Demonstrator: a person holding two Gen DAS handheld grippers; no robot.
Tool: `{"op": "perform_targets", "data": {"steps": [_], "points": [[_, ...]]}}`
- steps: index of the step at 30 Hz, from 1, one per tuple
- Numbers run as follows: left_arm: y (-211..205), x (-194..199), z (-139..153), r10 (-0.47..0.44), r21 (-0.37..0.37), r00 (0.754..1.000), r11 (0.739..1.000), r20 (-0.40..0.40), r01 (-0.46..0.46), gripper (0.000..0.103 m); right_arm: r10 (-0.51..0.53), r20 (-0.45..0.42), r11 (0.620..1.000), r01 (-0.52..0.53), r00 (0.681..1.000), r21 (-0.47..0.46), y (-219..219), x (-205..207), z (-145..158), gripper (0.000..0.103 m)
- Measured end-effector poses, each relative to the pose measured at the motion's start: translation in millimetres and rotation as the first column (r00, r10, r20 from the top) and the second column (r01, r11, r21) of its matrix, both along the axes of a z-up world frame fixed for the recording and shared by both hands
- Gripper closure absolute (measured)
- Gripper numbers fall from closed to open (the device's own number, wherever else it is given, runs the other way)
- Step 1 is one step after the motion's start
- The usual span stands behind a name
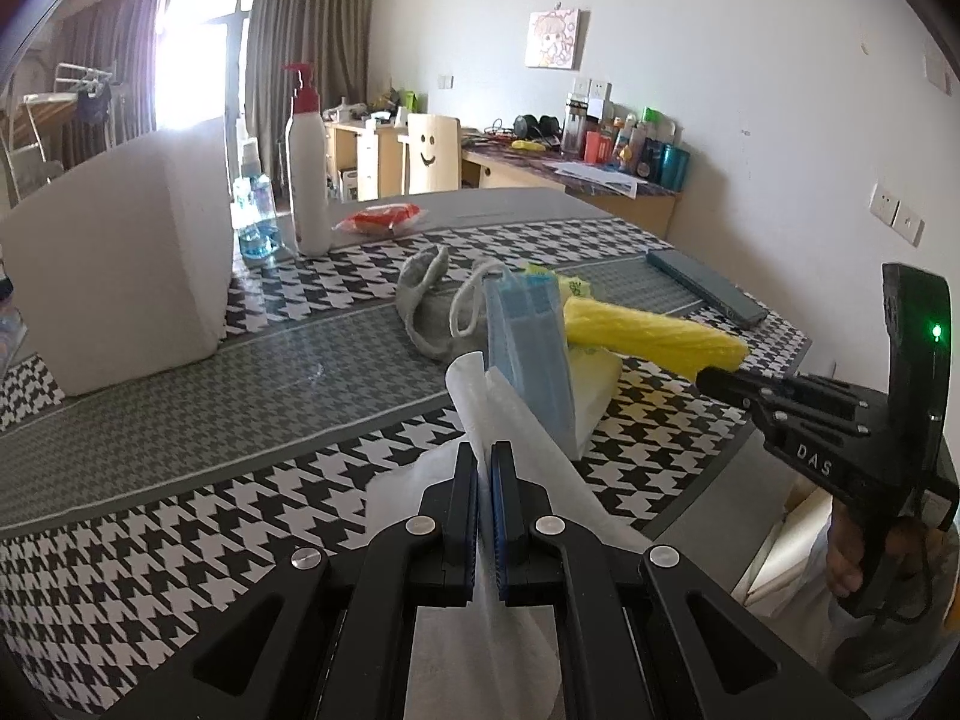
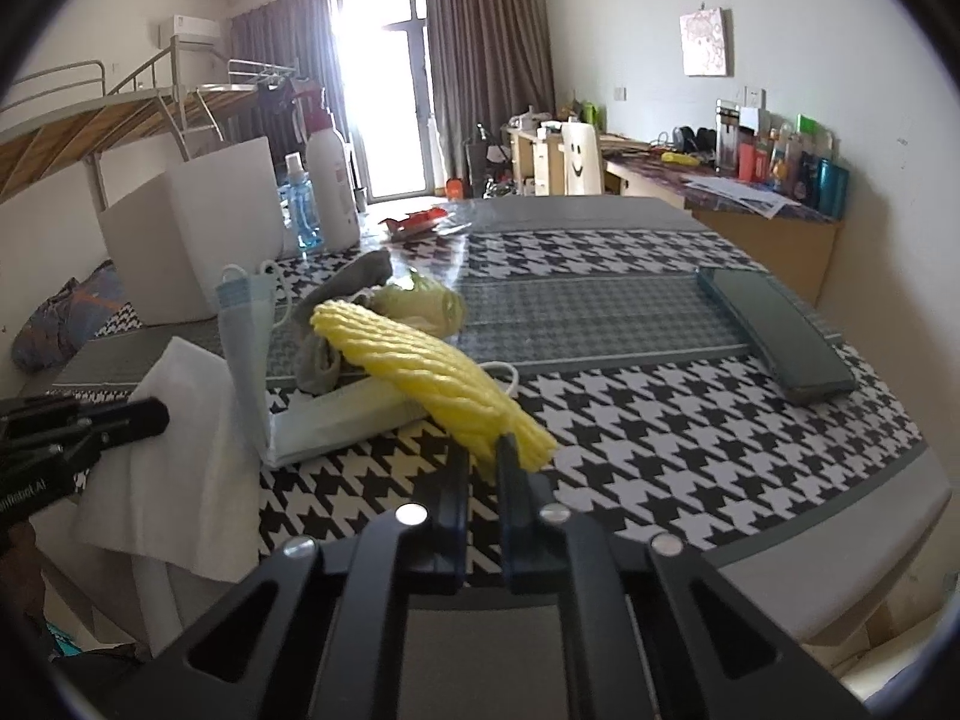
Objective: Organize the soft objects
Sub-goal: 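Grasp the yellow foam net with the right tool while the left tool holds the paper towel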
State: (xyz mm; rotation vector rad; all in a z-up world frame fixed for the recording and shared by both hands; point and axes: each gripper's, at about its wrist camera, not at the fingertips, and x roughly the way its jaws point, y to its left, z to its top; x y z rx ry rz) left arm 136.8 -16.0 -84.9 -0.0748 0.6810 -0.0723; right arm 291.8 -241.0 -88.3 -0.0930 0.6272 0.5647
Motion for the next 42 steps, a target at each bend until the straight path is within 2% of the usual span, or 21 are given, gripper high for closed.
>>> {"op": "perform_targets", "data": {"steps": [6,8,10,12,16,22,25,28,34,41,42], "points": [[4,-2,11,0.010,-0.001,1.000,1.000,0.024,-0.010,0.099,-0.001,0.019,1.000,0.001,1.000,-0.021,3,-7,0,0.092],[6,-2,12,0.013,0.000,1.000,1.000,0.027,-0.013,0.099,-0.009,0.037,0.998,0.012,0.999,-0.059,6,-9,-3,0.082],[8,-3,13,0.018,-0.004,0.999,1.000,0.031,-0.018,0.099,-0.032,0.051,0.996,0.036,0.998,-0.082,6,-9,-5,0.052],[9,-3,13,0.023,-0.003,0.999,1.000,0.033,-0.023,0.099,-0.047,0.076,0.995,0.054,0.996,-0.082,5,-10,-5,0.046],[13,-3,14,0.026,-0.011,0.999,1.000,0.031,-0.026,0.099,-0.049,0.095,0.995,0.057,0.994,-0.078,6,-6,-2,0.046],[17,-7,20,0.028,-0.011,0.999,1.000,0.043,-0.028,0.099,-0.054,0.184,0.986,0.081,0.981,-0.145,18,-7,3,0.045],[20,-8,20,0.025,-0.016,0.999,1.000,0.043,-0.024,0.099,-0.040,0.219,0.982,0.079,0.975,-0.171,24,-11,5,0.037],[22,-9,19,0.022,-0.022,0.999,1.000,0.040,-0.021,0.099,-0.011,0.245,0.980,0.059,0.969,-0.189,29,-15,6,0.035],[31,-13,22,0.023,-0.044,0.999,0.999,0.041,-0.021,0.099,0.005,0.271,0.976,0.055,0.963,-0.212,40,-16,8,0.035],[42,-13,24,0.017,-0.058,0.999,0.998,0.040,-0.014,0.099,0.044,0.257,0.985,0.002,0.965,-0.174,49,-18,12,0.036],[43,-12,23,0.019,-0.060,0.999,0.998,0.039,-0.016,0.099,0.049,0.251,0.986,-0.006,0.967,-0.169,49,-17,12,0.041]]}}
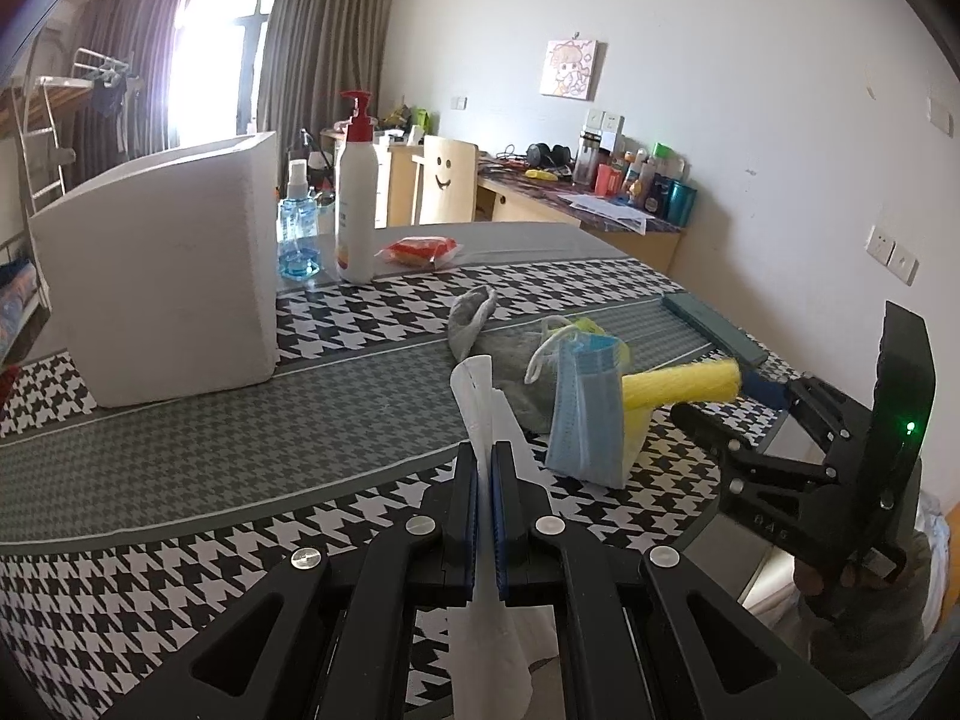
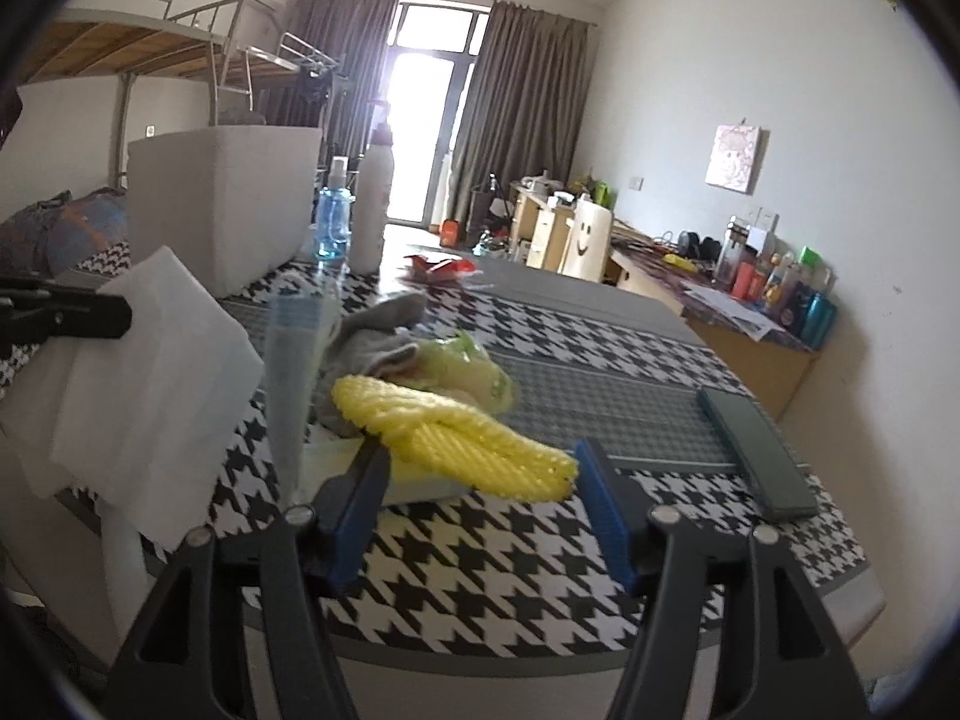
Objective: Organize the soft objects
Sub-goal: 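Grasp the yellow foam net with the right tool while the left tool holds the paper towel, then lift and carry the yellow net and paper towel over the white foam box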
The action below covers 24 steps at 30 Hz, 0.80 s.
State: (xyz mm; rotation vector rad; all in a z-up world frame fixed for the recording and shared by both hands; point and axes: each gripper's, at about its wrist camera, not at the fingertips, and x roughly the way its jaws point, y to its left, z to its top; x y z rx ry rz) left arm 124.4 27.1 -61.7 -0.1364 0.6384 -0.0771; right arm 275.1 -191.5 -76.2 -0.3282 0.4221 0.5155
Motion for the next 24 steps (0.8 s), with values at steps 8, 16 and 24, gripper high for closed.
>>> {"op": "perform_targets", "data": {"steps": [8,16,24], "points": [[10,2,4,0.004,-0.019,1.000,1.000,0.002,-0.004,0.099,0.006,-0.115,0.999,-0.003,0.993,0.032,2,11,-2,0.090],[20,0,20,0.030,-0.019,0.999,0.999,0.040,-0.029,0.099,0.011,-0.096,0.994,0.000,0.995,0.111,-5,2,22,0.092],[26,-3,40,0.043,0.000,0.995,0.999,0.089,-0.043,0.099,-0.003,-0.074,0.987,0.015,0.997,0.161,-5,-2,40,0.092]]}}
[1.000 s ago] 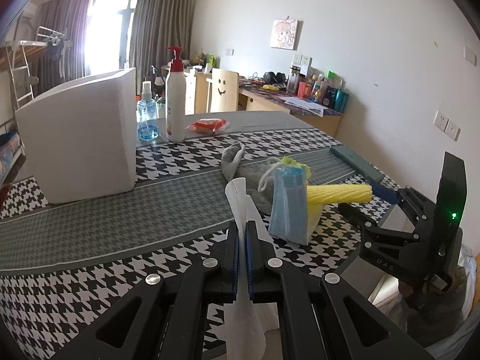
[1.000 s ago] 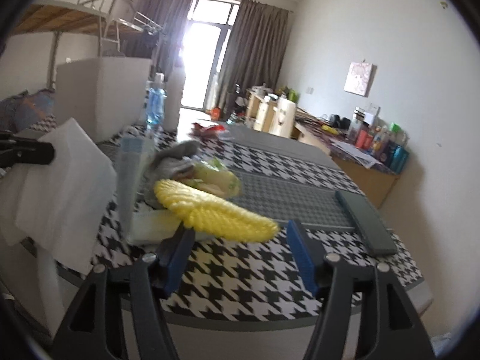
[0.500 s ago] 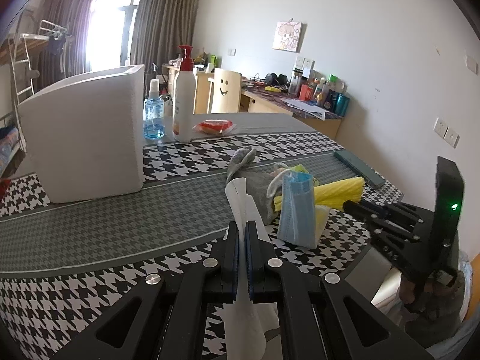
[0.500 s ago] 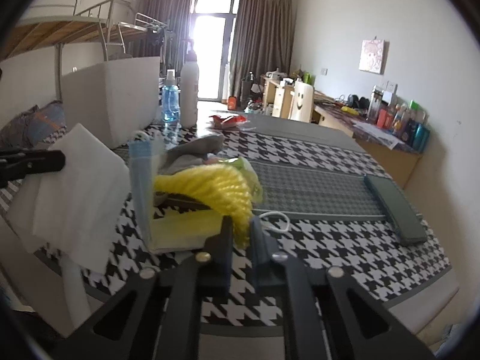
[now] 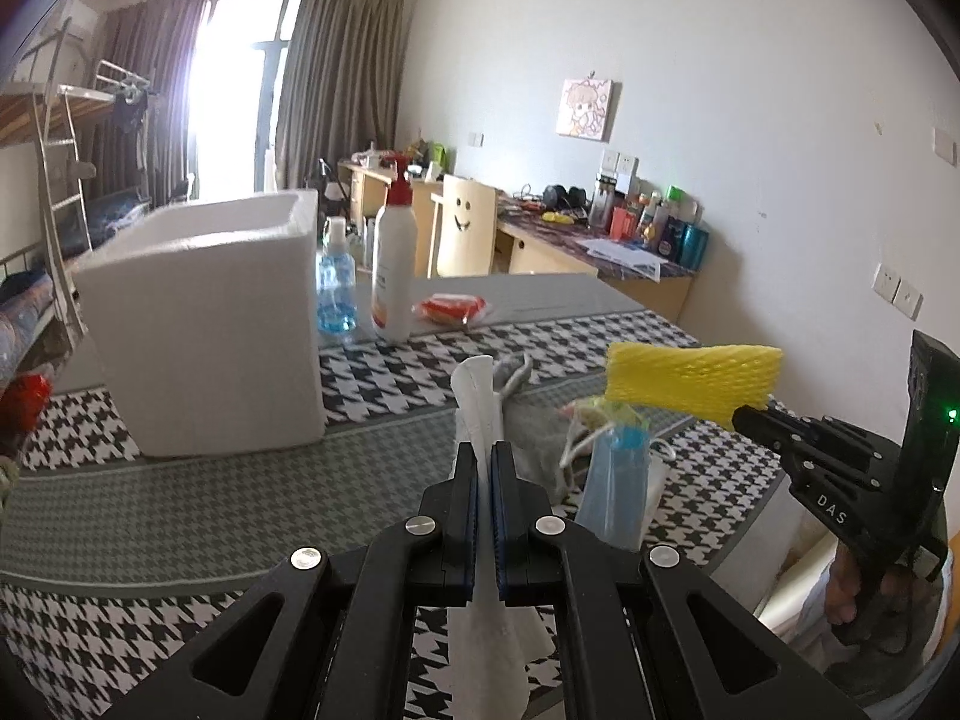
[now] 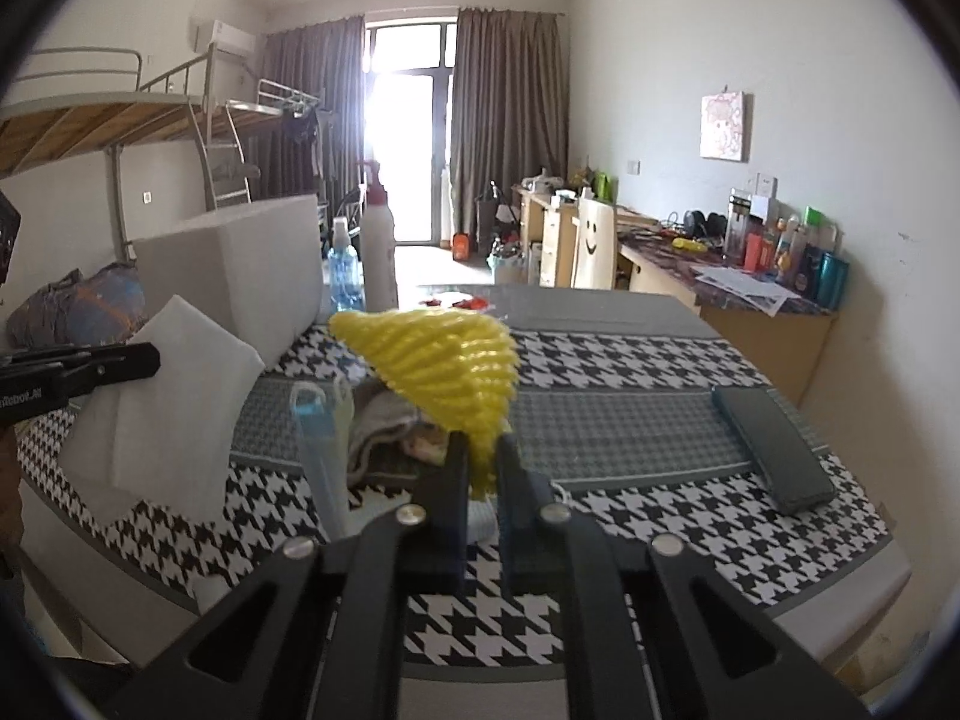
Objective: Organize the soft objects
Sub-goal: 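Lift and carry the yellow net and paper towel over the white foam box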
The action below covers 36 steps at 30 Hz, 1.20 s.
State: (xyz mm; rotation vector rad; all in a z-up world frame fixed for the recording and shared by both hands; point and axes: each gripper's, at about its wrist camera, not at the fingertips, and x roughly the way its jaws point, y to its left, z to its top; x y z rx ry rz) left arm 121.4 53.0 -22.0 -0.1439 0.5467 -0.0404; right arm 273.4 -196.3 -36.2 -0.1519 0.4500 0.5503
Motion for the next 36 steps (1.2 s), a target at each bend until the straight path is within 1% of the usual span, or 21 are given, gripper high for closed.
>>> {"op": "perform_targets", "data": {"steps": [11,25,29,33,36], "points": [[7,4,25,0.024,0.039,0.998,0.999,0.052,-0.026,0.099,0.027,0.007,0.998,-0.028,1.000,0.056,9,-1,21,0.092],[25,12,56,0.084,0.081,0.989,0.992,0.120,-0.095,0.099,0.087,0.002,0.992,-0.087,0.996,0.094,39,13,41,0.092],[30,17,66,0.090,0.096,0.987,0.990,0.136,-0.103,0.099,0.102,0.003,0.989,-0.101,0.995,0.109,44,18,49,0.092],[35,24,75,0.100,0.103,0.984,0.988,0.148,-0.116,0.099,0.109,-0.005,0.987,-0.107,0.994,0.119,51,23,55,0.092],[39,28,83,0.109,0.098,0.981,0.987,0.161,-0.125,0.099,0.114,0.005,0.986,-0.114,0.993,0.123,56,25,61,0.092]]}}
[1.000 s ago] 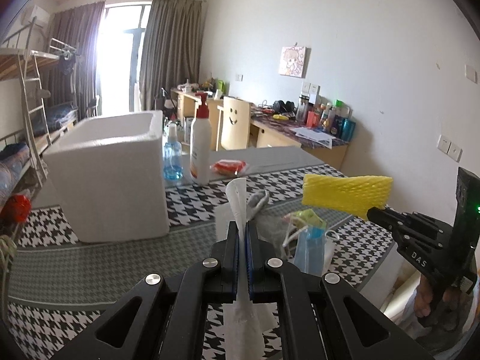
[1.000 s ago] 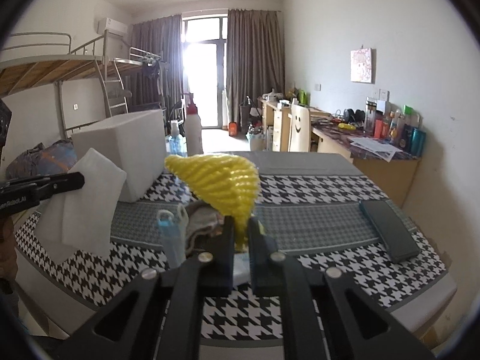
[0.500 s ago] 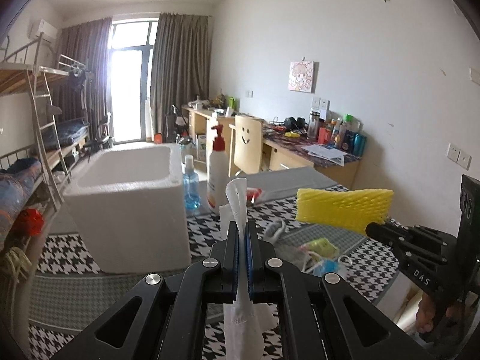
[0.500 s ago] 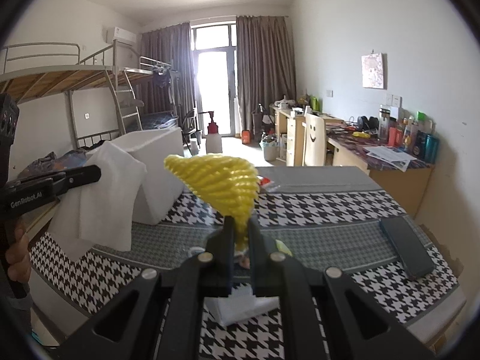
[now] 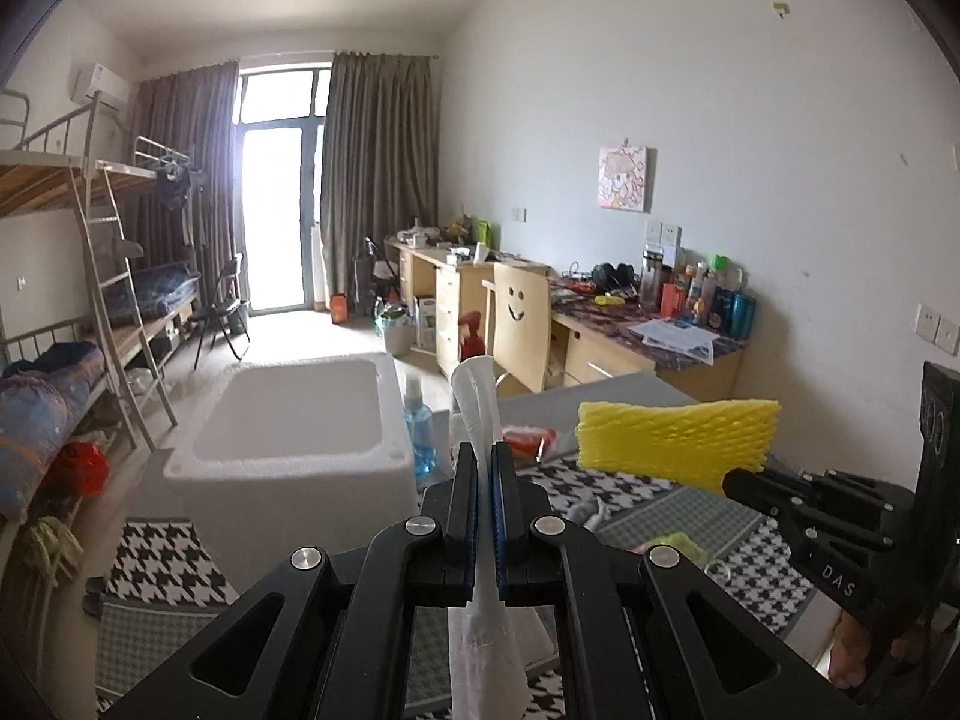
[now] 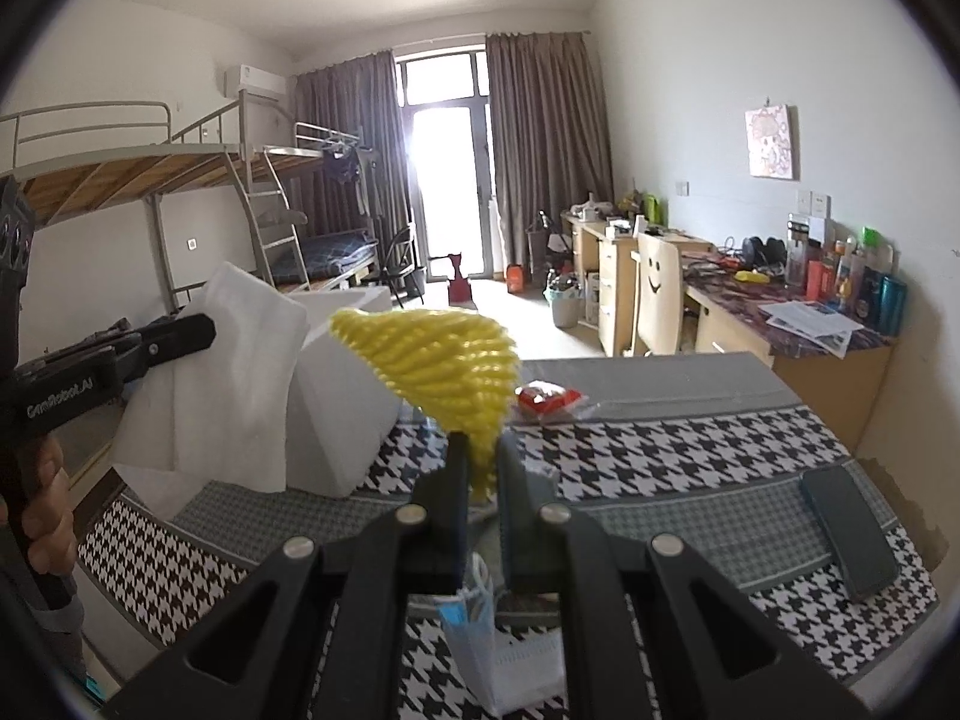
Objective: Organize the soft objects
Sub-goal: 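Lift and carry the yellow net and paper towel over the white foam box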
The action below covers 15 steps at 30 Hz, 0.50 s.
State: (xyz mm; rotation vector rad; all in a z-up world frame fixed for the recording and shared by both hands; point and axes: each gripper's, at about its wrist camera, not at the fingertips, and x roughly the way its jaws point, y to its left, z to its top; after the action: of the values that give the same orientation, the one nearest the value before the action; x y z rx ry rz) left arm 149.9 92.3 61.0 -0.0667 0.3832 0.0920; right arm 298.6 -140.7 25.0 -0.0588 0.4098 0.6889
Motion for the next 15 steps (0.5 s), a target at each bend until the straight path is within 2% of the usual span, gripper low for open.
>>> {"op": "perform_targets", "data": {"steps": [15], "points": [[17,21,27,0.044,0.032,0.998,0.998,0.044,-0.046,0.099,0.024,0.030,1.000,-0.025,0.999,0.009,26,19,27,0.092]]}}
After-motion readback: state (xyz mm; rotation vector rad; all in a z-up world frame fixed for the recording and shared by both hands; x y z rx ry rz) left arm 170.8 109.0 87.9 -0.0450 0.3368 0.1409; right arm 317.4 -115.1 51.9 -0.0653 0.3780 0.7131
